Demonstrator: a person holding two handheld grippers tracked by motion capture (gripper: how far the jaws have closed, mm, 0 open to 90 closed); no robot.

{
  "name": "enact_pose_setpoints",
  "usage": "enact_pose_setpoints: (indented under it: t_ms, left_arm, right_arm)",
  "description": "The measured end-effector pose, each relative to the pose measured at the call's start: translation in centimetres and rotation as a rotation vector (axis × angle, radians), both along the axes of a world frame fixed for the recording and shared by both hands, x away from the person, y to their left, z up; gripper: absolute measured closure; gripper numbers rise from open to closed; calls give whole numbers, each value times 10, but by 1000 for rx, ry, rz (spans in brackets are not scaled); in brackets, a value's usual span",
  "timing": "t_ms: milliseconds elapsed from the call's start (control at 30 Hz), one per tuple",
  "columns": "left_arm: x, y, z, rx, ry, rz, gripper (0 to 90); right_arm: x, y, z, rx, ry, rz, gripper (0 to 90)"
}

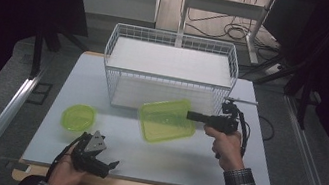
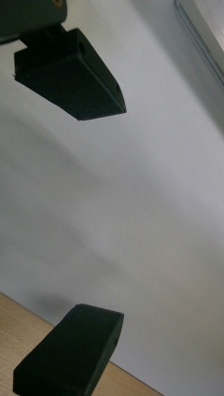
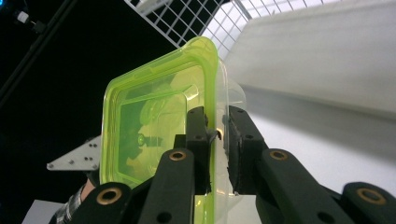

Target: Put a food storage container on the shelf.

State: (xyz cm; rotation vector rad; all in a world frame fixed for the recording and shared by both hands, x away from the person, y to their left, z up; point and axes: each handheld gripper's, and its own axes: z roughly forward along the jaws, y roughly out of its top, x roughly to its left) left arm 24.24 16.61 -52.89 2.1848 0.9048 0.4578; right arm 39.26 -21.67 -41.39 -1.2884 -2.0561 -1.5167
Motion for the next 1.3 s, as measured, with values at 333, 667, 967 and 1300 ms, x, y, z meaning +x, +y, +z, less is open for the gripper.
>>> enact_pose_setpoints:
  t_ms: [333,667,967,1300]
  left_arm:
    - [0,0,0,-1,-1,-2,33]
    - [0,1,1,-15,-2,0,30]
    - [1,1,1,-16,-2,-2,26]
    - [1,3,1,-31,-2,7,16]
  right_arm:
    - [7,6,30,12,-42,-13,796]
    - [19,6,60,31,-79,-55,796]
    - [33,12,82,28,-112,-105,796]
    - [52,16,94,17,-129,-183,796]
